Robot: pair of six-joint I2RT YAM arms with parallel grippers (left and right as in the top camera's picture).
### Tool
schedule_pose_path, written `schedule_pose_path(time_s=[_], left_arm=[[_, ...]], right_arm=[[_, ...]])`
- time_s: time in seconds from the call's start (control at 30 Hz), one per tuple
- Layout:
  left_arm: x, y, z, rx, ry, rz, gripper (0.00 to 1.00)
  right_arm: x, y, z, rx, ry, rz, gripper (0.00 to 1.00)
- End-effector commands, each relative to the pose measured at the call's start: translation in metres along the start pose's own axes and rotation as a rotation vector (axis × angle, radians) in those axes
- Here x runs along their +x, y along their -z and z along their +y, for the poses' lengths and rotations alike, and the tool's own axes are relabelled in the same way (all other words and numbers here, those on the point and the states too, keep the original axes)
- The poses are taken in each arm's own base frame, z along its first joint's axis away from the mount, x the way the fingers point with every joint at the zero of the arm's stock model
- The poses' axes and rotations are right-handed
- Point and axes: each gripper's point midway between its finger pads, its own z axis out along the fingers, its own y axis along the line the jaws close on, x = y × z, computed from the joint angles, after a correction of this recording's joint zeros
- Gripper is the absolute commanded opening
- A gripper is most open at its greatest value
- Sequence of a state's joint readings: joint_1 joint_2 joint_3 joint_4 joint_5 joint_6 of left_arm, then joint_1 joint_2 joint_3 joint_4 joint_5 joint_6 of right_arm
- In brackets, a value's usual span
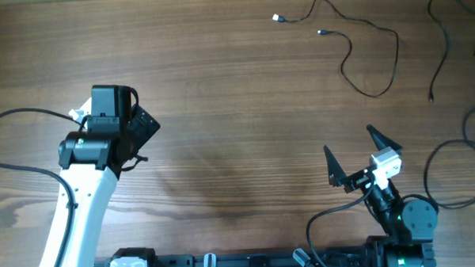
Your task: Untangle cables
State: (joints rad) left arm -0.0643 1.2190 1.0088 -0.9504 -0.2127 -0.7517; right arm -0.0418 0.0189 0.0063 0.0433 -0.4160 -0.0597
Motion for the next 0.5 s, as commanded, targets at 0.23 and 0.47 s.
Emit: schedule_pose_path(time_s=[0.23,0.47], left_arm=[[-0.0028,0.0012,0.0031,-0.01,-0.01,-0.016,1.0],[-0.0027,0.0012,0.0032,-0.01,-0.011,-0.015,1.0]], right_arm=[[0.003,0.0017,-0.0176,0.107,-0.062,0.009,1.0],[0.003,0.0017,-0.0175,0.107,-0.062,0.009,1.0]])
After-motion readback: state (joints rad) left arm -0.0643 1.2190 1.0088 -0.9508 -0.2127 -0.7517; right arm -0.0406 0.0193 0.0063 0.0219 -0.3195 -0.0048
